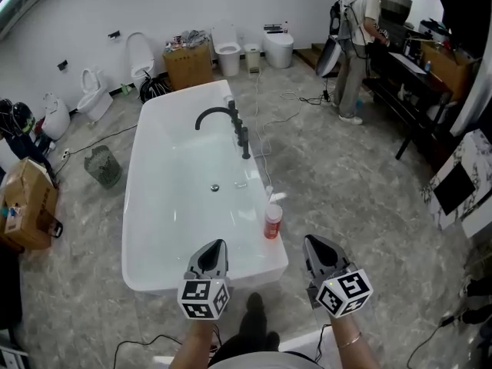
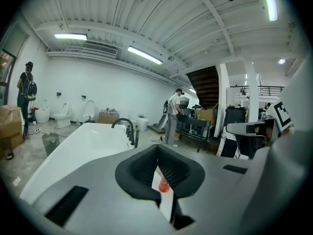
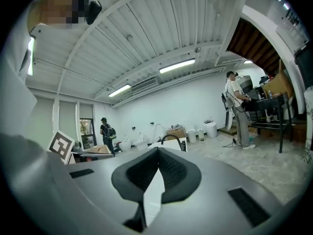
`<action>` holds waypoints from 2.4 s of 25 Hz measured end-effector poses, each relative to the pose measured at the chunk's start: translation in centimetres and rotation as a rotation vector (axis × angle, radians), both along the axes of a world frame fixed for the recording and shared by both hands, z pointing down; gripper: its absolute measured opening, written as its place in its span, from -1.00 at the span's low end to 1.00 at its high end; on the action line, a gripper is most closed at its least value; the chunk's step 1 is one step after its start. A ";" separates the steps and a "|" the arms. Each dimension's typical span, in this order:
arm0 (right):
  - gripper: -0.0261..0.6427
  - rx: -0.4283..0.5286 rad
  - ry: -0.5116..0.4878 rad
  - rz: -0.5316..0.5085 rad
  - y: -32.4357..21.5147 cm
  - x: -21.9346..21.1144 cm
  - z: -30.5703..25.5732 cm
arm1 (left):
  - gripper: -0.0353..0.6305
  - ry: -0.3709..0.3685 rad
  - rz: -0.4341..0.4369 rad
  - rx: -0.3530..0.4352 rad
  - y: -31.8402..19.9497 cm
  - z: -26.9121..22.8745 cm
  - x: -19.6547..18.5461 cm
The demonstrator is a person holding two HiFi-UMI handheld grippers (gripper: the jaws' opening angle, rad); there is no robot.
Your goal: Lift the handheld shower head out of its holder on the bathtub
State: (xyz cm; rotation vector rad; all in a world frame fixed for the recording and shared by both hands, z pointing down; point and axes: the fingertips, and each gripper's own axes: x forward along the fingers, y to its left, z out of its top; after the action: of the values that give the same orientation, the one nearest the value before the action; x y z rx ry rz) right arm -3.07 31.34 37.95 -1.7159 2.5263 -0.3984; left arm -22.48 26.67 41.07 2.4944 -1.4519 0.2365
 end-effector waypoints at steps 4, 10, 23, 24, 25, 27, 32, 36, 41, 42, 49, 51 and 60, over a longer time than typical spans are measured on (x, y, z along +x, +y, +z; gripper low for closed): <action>-0.90 0.000 0.004 -0.008 -7.1 -0.2 0.0 | -0.83 -0.002 0.006 -0.013 -7.3 0.9 -0.4; -0.90 -0.019 0.004 0.024 -16.2 1.0 0.3 | -0.83 -0.008 0.016 -0.017 -16.7 1.3 -0.5; -0.90 -0.051 0.005 0.038 -28.1 1.8 0.4 | -0.83 -0.036 0.058 -0.022 -29.8 1.3 0.3; -0.90 -0.055 0.004 0.031 -29.0 2.1 0.6 | -0.83 -0.035 0.058 -0.021 -30.9 1.4 0.7; -0.90 -0.059 0.003 0.023 -30.0 2.4 0.8 | -0.83 -0.035 0.054 -0.020 -31.9 1.6 1.1; -0.90 -0.062 0.003 0.002 -32.2 3.3 1.5 | -0.83 -0.039 0.043 -0.018 -34.1 2.1 2.1; -0.90 -0.064 -0.002 -0.072 -38.7 5.7 2.8 | -0.82 -0.044 -0.006 -0.039 -40.4 3.6 5.2; -0.90 -0.083 0.002 -0.137 -43.9 7.7 5.2 | -0.66 -0.051 -0.054 -0.049 -45.9 6.0 7.6; -0.90 -0.132 -0.008 -0.182 -50.4 8.2 8.3 | -0.53 -0.080 -0.069 -0.053 -53.1 8.2 9.8; -0.90 -0.140 -0.008 -0.194 -51.4 8.2 8.9 | -0.51 -0.086 -0.068 -0.055 -54.4 8.7 10.2; -0.90 -0.176 -0.007 -0.252 -58.4 8.9 13.6 | -0.45 -0.138 -0.042 -0.078 -63.1 14.3 13.7; -0.90 -0.185 -0.006 -0.263 -60.2 9.2 14.9 | -0.41 -0.156 -0.037 -0.085 -65.3 16.0 14.2; -0.90 -0.230 -0.009 -0.271 -65.6 9.2 20.2 | -0.34 -0.193 -0.046 -0.136 -73.8 23.7 15.9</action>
State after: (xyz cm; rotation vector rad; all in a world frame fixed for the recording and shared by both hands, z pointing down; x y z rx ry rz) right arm 6.10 -34.29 58.19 -1.4270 2.8087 -0.7374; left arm -6.60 -47.11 64.79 2.3806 -1.5076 0.5614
